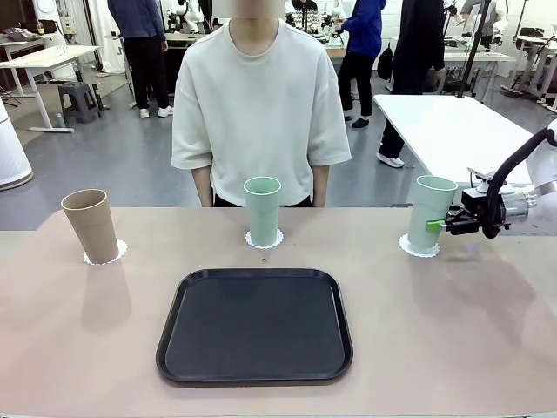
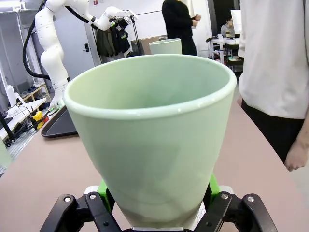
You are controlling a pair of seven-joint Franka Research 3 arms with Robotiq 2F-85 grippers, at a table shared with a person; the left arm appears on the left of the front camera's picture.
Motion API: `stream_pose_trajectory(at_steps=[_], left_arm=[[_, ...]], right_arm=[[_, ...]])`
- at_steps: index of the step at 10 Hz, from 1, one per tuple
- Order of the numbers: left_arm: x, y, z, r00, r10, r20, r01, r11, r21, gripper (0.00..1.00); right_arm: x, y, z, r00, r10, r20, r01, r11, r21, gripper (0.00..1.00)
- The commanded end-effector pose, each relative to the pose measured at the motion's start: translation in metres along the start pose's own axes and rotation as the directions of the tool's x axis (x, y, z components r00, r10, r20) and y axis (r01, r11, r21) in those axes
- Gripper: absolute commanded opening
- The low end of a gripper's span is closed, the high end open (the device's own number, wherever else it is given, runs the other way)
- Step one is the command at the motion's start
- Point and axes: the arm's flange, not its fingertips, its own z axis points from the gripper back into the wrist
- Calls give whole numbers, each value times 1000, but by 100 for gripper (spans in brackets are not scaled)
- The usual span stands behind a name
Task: Place coasters on the table and set cups on them.
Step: Take one Reusable plastic cup from the Flat Tray and place it on a coaster set by the human.
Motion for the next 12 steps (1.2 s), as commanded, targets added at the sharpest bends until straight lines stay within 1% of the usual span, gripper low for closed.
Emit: stream_pose_trajectory(at_steps=[1, 9, 12], left_arm=[[0, -1, 2, 1000, -2, -4, 2, 1000, 1, 100], [0, -1, 2, 1000, -2, -4, 2, 1000, 1, 100], [0, -1, 2, 1000, -2, -4, 2, 1000, 1, 100]], right_arm=[[5, -8, 3, 1000, -19, -13, 19, 1000, 15, 83], [-5, -10, -1, 998, -56, -37, 57, 998, 18, 83], [-8, 0, -2, 999, -38, -18, 39, 999, 10, 83]])
